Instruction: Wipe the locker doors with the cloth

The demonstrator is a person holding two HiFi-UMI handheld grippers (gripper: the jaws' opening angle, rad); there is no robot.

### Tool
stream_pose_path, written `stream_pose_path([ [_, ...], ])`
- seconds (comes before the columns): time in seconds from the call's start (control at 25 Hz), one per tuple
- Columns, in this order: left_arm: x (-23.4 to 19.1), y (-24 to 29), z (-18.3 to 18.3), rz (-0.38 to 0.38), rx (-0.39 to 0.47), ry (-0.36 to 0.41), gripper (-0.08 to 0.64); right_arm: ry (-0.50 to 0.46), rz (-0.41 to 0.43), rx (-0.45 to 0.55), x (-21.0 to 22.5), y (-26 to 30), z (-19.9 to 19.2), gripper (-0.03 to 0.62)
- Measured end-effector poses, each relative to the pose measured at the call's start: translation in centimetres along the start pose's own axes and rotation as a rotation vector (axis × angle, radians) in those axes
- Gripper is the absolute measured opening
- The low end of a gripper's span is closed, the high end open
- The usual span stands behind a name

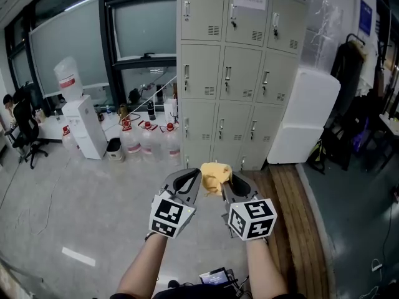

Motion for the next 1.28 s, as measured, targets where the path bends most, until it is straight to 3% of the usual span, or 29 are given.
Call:
stream_pose_path([
  [0.36, 4.1, 1.8, 0.2, 0.022, -0.004, 0.011, 0.021, 0.012, 0.011, -0.008, 4.0, -2.7, -1.6, 0.067],
  [0.72, 5.0, 3.2, 0.4, 0.002, 0.006, -0.019, 0.021, 0.003, 0.010, 0.010, 5.4, -3.3, -1.3, 0.067],
  [0.96, 1.9, 3.1, -0.9, 0.009, -0.009, -0.018, 0.021, 0.029, -0.005, 0.016, 4.8, -0.5, -1.7, 0.067],
  [1.28, -6.3, 7.5, -2.6, -0.001, 0.005, -0.021, 0.021, -0.008, -0.027, -0.010, 5.3, 8.1, -1.5, 0.067],
])
Point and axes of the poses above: the fingertips, and each gripper's own axes: y forward along the fingers, x to its right, z out of its top, the point moved 5 cm from there along -y, backward along the fingers, and after that the axes turned 6 degrees about -y, right-handed, at the moved point
